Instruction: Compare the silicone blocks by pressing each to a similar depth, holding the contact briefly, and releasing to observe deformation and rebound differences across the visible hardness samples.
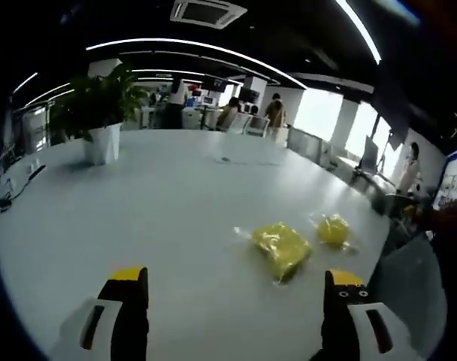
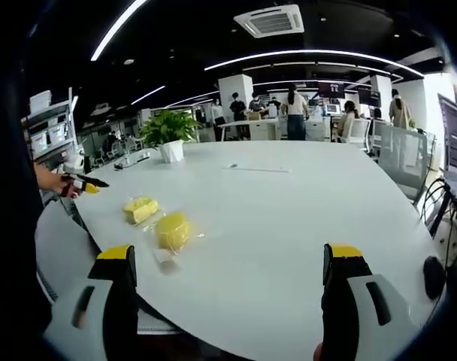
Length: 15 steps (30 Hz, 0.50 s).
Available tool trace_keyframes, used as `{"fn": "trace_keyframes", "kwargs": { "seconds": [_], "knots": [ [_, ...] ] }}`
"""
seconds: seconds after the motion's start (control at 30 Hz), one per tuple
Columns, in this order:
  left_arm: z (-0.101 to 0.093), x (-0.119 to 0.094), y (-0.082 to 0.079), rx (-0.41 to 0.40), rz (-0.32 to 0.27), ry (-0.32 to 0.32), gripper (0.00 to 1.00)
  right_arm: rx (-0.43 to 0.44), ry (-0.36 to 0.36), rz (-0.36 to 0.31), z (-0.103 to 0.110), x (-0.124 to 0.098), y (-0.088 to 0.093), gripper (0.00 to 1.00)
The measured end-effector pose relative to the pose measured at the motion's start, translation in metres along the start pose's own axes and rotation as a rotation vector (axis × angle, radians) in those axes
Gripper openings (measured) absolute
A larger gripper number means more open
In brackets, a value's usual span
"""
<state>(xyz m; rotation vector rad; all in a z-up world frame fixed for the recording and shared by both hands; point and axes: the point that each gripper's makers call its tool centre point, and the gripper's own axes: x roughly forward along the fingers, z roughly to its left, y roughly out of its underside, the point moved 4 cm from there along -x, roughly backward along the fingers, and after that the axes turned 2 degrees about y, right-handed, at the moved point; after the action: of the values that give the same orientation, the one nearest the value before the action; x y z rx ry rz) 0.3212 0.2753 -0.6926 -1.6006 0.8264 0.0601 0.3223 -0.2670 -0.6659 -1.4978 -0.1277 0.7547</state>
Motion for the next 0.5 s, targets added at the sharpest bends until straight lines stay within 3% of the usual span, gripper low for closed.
{"fn": "trace_keyframes", "kwargs": {
  "seconds": [0.27,0.5],
  "knots": [
    [-0.012,-0.021,-0.005,0.044,-0.079,-0.019,1.0,-0.024,-0.023,0.027,0.006,0.006,0.008,0.97],
    [-0.021,-0.037,-0.02,0.073,-0.128,-0.03,1.0,-0.02,-0.041,0.03,0.006,0.008,0.011,0.97]
  ]
}}
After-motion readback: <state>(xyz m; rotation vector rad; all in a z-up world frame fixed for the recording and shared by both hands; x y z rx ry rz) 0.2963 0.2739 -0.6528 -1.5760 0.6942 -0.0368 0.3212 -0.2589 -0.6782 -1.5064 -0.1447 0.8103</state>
